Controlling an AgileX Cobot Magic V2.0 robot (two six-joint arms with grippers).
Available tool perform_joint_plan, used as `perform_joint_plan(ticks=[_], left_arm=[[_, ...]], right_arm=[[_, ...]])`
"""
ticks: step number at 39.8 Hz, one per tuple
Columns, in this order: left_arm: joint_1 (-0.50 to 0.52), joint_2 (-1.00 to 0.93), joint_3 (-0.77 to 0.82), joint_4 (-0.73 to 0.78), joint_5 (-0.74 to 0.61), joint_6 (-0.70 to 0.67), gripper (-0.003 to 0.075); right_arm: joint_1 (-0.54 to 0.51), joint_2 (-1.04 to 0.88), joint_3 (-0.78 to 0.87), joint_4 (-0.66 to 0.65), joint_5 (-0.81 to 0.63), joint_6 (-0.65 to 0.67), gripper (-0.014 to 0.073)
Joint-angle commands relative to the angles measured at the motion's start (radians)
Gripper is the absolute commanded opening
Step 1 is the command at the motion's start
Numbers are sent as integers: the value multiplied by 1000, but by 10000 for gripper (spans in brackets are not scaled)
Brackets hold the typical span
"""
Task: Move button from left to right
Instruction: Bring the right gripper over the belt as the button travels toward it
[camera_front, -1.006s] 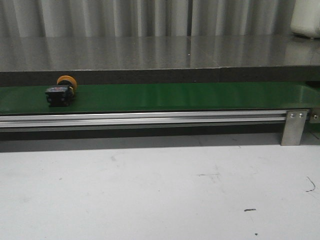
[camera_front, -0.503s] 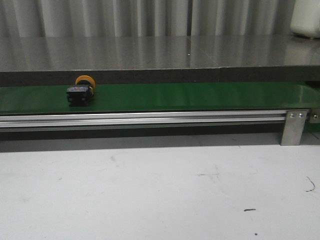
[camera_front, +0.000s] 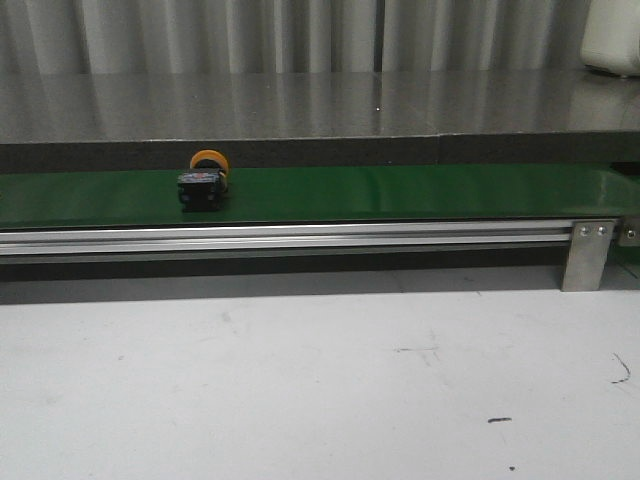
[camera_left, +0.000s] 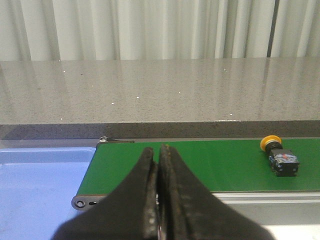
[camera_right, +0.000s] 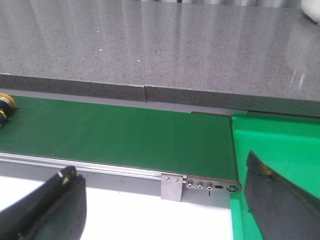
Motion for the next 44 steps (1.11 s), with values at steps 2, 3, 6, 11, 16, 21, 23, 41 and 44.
perform_joint_plan(ticks=[2, 3, 6, 11, 16, 21, 23, 41, 44], left_arm=[[-3, 11, -24, -10, -86, 1, -21], [-3, 11, -24, -10, -86, 1, -21], [-3, 11, -24, -10, -86, 1, -21], [-3, 11, -24, -10, -86, 1, -21], [-3, 11, -24, -10, -86, 1, -21], [-3, 11, -24, -10, -86, 1, -21], [-3, 11, -24, -10, -86, 1, -21], [-3, 11, -24, -10, -86, 1, -21], [-3, 11, -24, -10, -86, 1, -21]], right_arm=[[-7, 9, -34, 3, -78, -5, 654], [-7, 9, -34, 3, -78, -5, 654], [-7, 9, -34, 3, -78, -5, 654], [-7, 9, -34, 3, -78, -5, 654], [-7, 9, -34, 3, -80, -5, 654], [-7, 9, -34, 3, -83, -5, 654], [-7, 9, -34, 3, -83, -5, 654], [-66, 197, -157, 3, -59, 104, 654], [-89, 301, -233, 3, 4, 119, 654]])
